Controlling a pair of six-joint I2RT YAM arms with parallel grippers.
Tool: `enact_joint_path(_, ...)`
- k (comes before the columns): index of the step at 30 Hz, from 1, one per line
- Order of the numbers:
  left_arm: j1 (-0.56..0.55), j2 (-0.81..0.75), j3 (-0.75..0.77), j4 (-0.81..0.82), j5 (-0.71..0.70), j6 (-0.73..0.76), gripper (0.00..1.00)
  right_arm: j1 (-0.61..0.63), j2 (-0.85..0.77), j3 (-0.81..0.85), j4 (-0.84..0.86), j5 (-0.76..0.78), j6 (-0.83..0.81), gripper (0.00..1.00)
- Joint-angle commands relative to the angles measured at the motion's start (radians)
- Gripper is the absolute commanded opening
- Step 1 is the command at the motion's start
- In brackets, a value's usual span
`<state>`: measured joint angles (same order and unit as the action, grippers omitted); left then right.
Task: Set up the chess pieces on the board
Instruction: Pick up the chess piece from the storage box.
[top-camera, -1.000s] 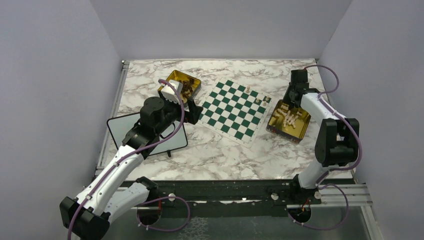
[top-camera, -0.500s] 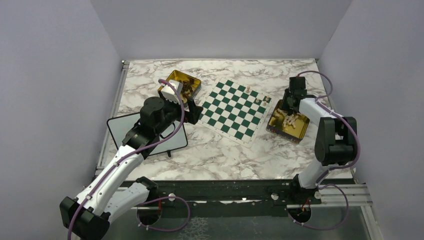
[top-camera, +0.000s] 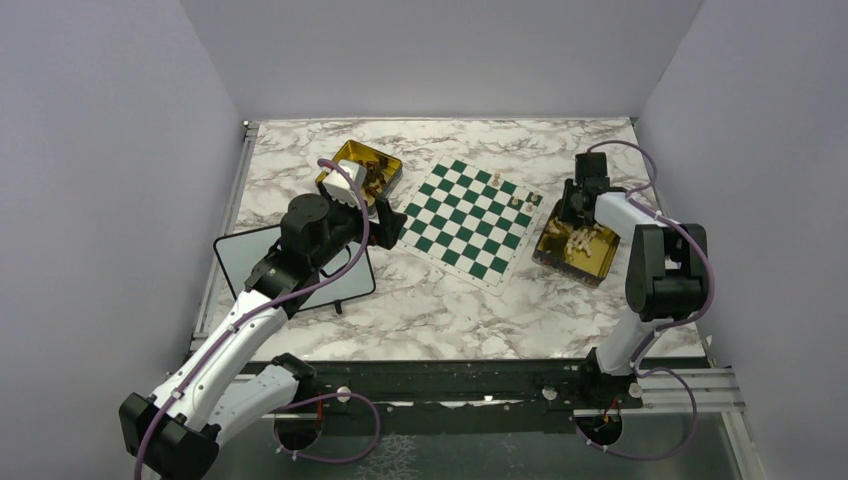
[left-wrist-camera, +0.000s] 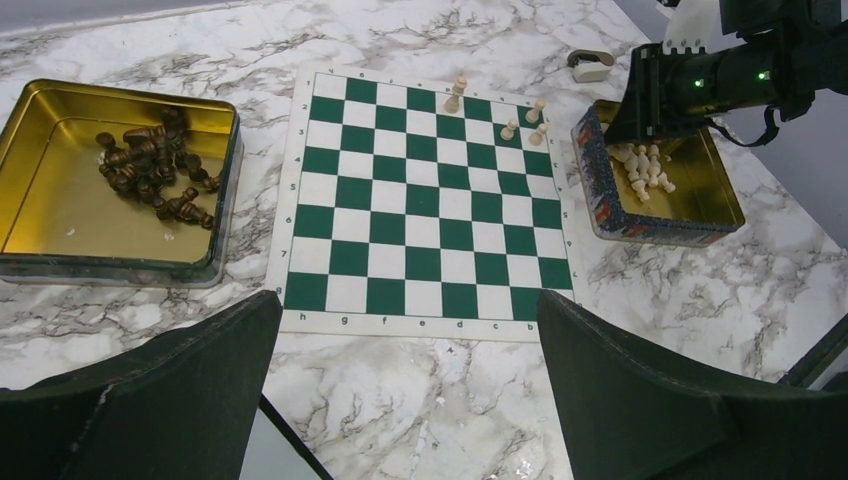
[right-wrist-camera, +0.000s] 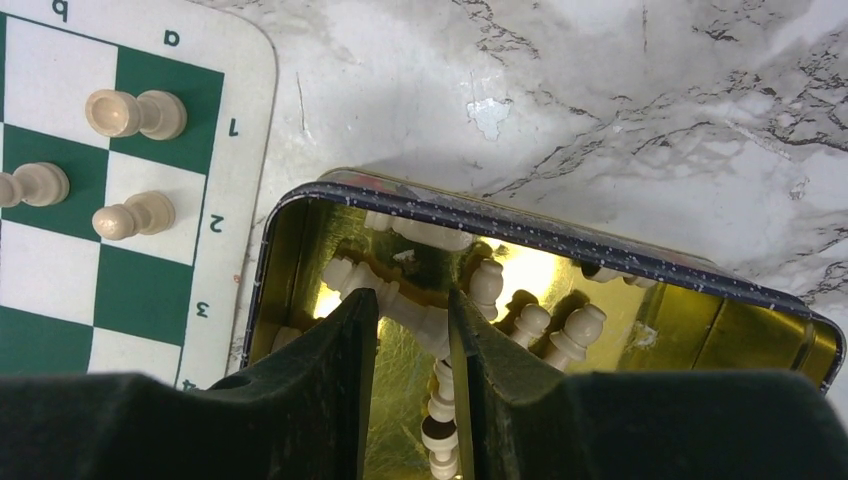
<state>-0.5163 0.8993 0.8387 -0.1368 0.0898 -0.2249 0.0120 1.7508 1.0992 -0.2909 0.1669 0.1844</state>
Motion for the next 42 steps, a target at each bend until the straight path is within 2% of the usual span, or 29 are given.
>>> enact_joint_path(1, -0.006, -0.021, -0.007, 0.025, 0.018, -0.005, 0.99, -0.004, 0.031, 0.034, -0.023, -0.014, -0.026, 0.38)
enact_joint_path(21, -0.010, -0.026, -0.008, 0.025, 0.013, -0.005, 0.99, -0.004, 0.049, 0.041, -0.089, -0.046, -0.004, 0.34)
enact_joint_path(42, -0.010, -0.040, -0.010, 0.026, 0.010, -0.005, 0.99, -0.004, 0.077, 0.019, -0.072, -0.048, -0.030, 0.35)
